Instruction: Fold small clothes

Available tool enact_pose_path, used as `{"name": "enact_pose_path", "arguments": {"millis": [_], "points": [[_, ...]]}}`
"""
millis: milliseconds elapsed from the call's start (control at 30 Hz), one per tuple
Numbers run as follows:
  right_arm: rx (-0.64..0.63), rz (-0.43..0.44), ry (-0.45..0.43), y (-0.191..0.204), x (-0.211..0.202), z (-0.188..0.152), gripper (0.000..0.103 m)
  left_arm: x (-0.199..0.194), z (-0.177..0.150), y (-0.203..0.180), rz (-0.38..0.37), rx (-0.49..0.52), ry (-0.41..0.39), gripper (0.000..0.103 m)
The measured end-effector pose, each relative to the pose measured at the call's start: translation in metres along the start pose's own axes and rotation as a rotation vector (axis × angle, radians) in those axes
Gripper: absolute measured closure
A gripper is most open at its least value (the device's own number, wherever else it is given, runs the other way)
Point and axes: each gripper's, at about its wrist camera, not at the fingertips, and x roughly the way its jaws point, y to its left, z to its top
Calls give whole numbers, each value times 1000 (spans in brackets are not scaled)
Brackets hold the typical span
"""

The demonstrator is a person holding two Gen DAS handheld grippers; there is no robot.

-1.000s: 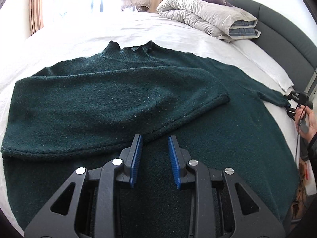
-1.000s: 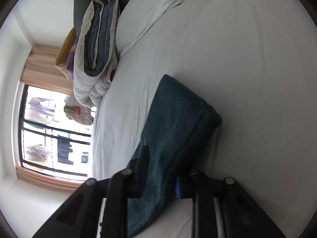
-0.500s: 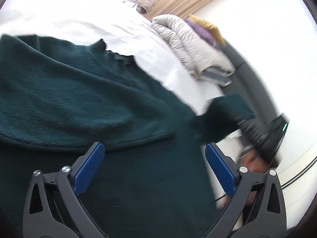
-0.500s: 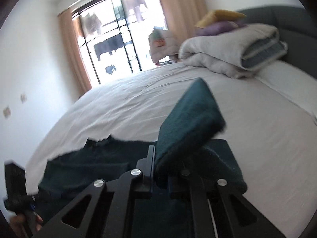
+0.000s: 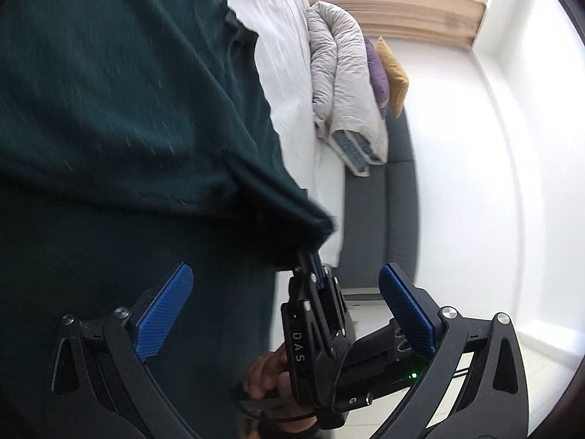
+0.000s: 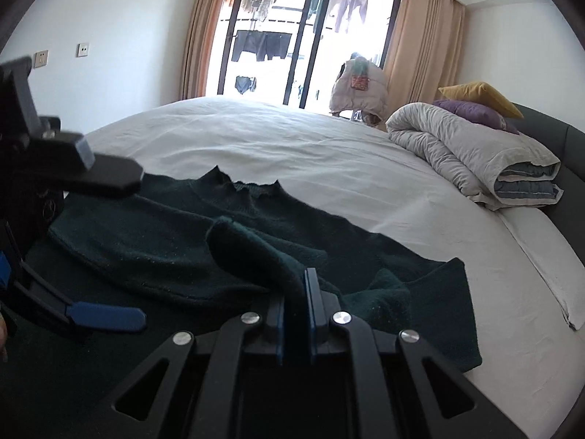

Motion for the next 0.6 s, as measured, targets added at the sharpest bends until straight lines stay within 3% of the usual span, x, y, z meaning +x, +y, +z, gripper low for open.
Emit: {"name": "enact_pose_path", "arguments": {"millis": [67, 333, 400, 467, 600], "points": [[-40, -14, -11, 3, -6, 0, 92, 8, 3, 5, -41, -44, 7, 0], [-182, -47, -29, 30, -10, -12, 92, 46, 25, -8, -12, -14, 72, 1], [-195, -47, -36, 32, -12, -11, 92, 56, 29, -11, -7, -3, 95, 13], [-197, -40, -39, 33, -13, -10, 92, 68, 32, -17, 2, 14, 124, 44], [-188, -55, -52, 31, -17, -11, 91, 79, 32, -24, 80, 75, 138, 70]]}}
